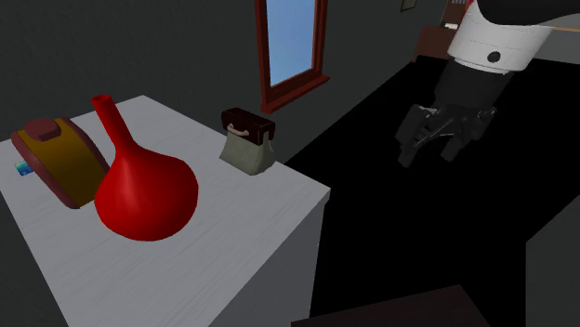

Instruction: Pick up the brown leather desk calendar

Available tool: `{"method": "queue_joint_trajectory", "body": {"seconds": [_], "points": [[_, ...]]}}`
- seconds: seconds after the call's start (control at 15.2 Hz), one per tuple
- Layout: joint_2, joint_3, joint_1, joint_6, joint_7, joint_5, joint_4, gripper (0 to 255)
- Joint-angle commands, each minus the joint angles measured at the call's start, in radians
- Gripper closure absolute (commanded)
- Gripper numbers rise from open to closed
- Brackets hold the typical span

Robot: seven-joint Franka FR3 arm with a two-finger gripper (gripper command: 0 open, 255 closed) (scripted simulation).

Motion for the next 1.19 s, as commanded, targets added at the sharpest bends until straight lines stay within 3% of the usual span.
{"method": "queue_joint_trajectory", "body": {"seconds": [0.0, 0.53, 1.12], "points": [[0.0, 0.0, 0.0, 0.0, 0.0, 0.0, 0.0, 0], [0.301, 0.037, 0.084, 0.075, -0.064, 0.053, 0.198, 0], [0.633, 0.089, 0.158, 0.074, -0.127, 0.093, 0.501, 0]]}}
